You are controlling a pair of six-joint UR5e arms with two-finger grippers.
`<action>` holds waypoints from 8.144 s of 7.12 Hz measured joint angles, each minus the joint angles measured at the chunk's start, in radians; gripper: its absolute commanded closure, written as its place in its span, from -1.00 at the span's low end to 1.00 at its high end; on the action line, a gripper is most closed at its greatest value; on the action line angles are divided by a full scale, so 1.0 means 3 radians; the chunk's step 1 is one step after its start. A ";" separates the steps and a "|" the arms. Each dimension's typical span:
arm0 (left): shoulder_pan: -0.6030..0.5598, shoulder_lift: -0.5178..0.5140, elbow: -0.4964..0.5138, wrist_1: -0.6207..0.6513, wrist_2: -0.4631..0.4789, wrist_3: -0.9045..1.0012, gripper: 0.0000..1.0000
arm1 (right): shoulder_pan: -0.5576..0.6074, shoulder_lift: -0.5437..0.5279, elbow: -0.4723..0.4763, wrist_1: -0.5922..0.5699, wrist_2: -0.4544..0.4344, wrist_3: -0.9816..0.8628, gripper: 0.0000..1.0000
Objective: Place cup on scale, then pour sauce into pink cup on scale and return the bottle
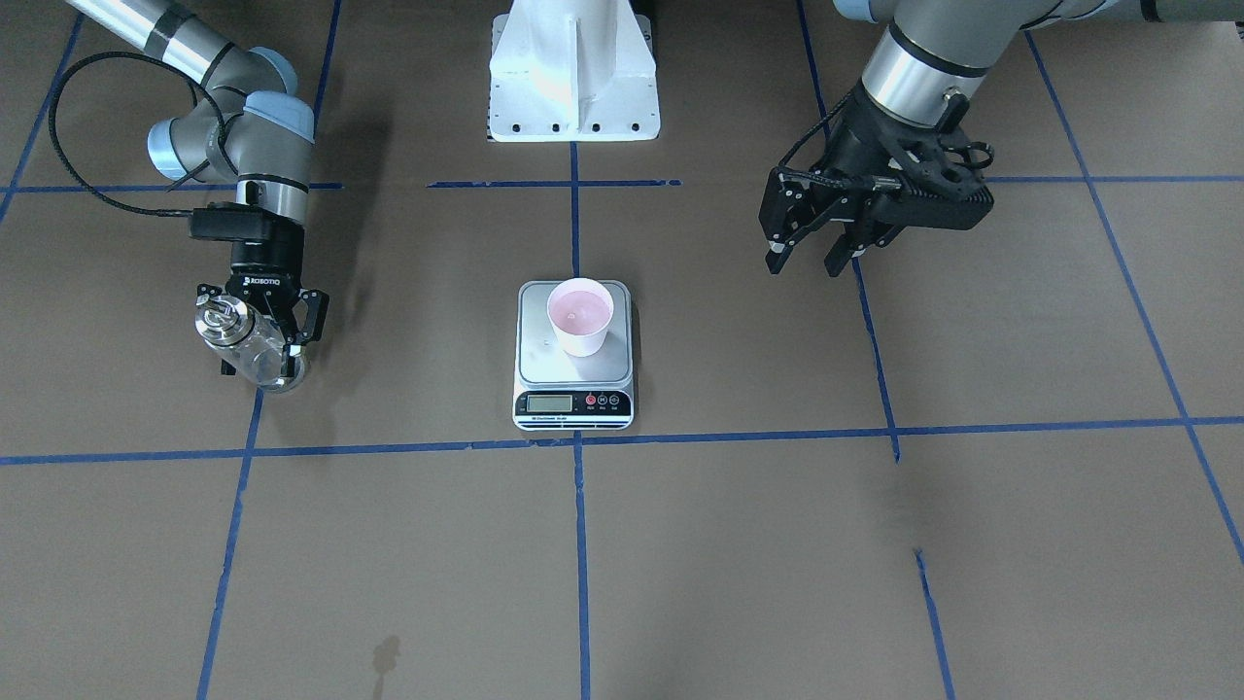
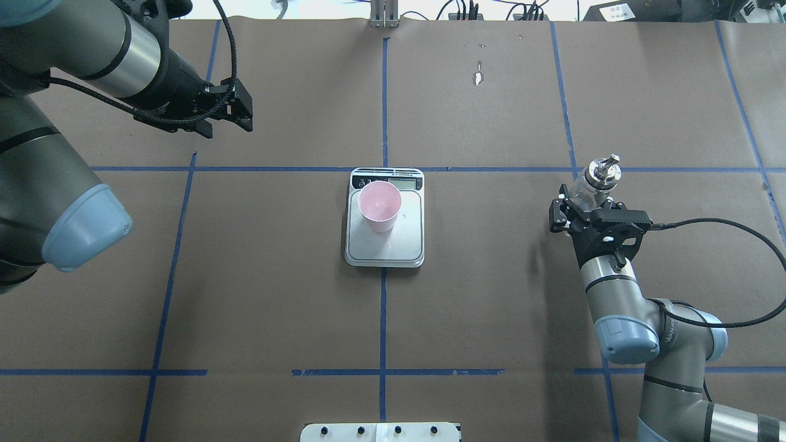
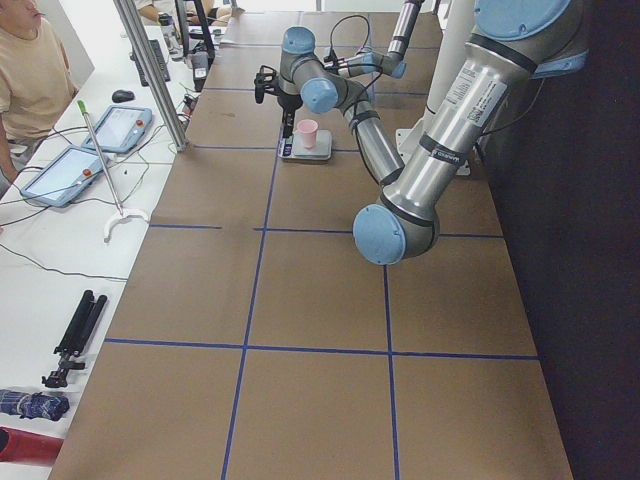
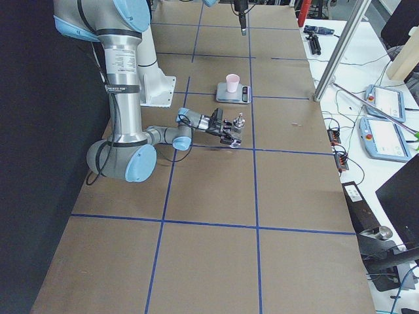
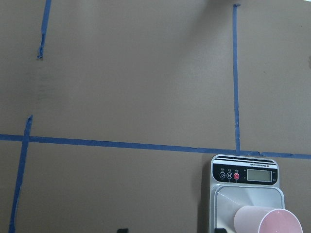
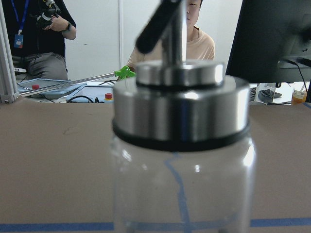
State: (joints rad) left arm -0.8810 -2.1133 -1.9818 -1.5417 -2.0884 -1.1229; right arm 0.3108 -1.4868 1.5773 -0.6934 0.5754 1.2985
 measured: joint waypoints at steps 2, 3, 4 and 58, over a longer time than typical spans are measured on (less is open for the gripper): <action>-0.0001 -0.0005 0.0000 0.0000 -0.0002 0.0000 -0.33 | -0.0003 -0.0005 0.0002 0.0000 0.0003 0.0007 -0.99; 0.0000 -0.0008 -0.0004 0.0007 -0.0003 0.0000 -0.33 | -0.0003 -0.0007 0.0003 0.0000 0.0003 0.0013 -1.00; 0.0001 -0.0010 -0.0013 0.0025 -0.0003 0.0000 -0.33 | -0.0005 -0.0010 0.0004 0.0001 -0.0001 0.0019 -1.00; -0.2160 0.1128 0.1880 0.0231 -0.0792 0.4291 -1.00 | 0.4000 -0.0269 0.0688 -0.3223 0.6036 -0.4617 -1.00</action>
State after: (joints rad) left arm -1.5291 -1.7747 -1.4179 -1.4725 -2.3260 0.1646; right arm 1.5107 -1.5674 1.7836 -1.6603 2.3861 -0.0868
